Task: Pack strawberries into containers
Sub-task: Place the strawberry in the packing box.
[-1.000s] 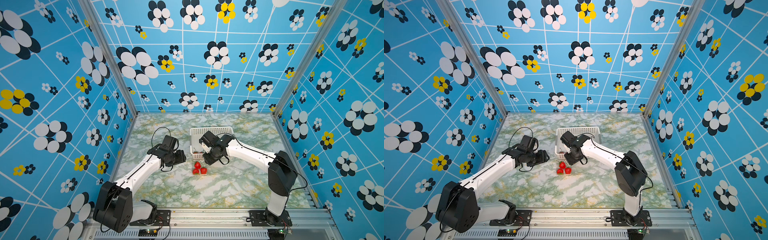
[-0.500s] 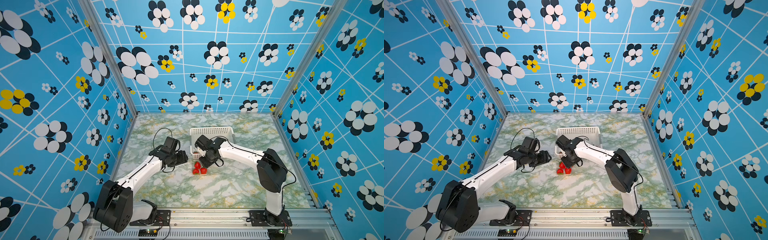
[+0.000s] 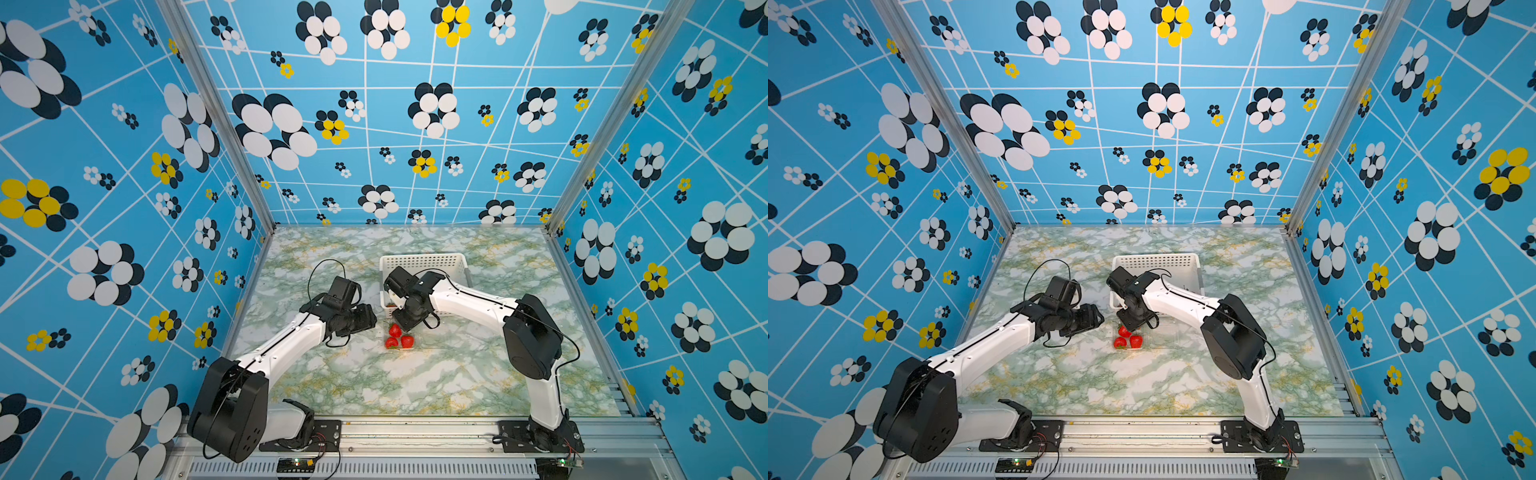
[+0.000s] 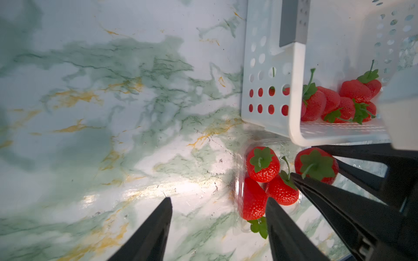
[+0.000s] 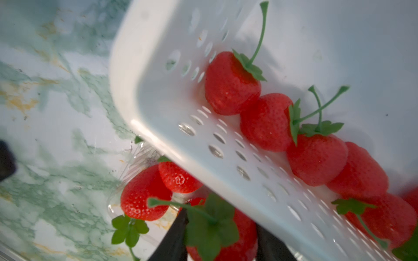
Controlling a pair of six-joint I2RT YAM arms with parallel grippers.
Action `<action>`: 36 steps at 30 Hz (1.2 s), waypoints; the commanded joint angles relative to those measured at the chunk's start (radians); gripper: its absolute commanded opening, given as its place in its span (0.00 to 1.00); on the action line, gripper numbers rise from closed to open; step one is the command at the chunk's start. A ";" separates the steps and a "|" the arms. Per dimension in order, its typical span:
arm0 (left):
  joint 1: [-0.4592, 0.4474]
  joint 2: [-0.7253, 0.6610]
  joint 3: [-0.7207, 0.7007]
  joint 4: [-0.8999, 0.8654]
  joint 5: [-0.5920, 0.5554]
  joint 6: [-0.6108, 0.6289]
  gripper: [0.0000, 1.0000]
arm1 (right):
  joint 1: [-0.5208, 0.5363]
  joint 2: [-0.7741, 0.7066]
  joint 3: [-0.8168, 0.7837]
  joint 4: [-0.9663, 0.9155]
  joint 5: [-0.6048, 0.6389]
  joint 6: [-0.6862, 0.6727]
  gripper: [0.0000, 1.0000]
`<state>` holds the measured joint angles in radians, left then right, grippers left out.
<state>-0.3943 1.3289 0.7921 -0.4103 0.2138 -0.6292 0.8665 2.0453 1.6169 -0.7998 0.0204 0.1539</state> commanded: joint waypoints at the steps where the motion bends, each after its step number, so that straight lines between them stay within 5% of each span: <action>1: -0.005 0.014 -0.017 0.017 0.015 -0.005 0.67 | 0.003 0.010 0.013 -0.011 0.006 0.006 0.27; 36: -0.016 0.012 -0.033 0.030 0.018 -0.012 0.67 | 0.002 0.038 -0.008 -0.007 0.004 0.029 0.54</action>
<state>-0.4019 1.3342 0.7750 -0.3878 0.2211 -0.6365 0.8665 2.0663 1.6154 -0.7994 0.0196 0.1730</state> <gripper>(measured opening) 0.670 0.535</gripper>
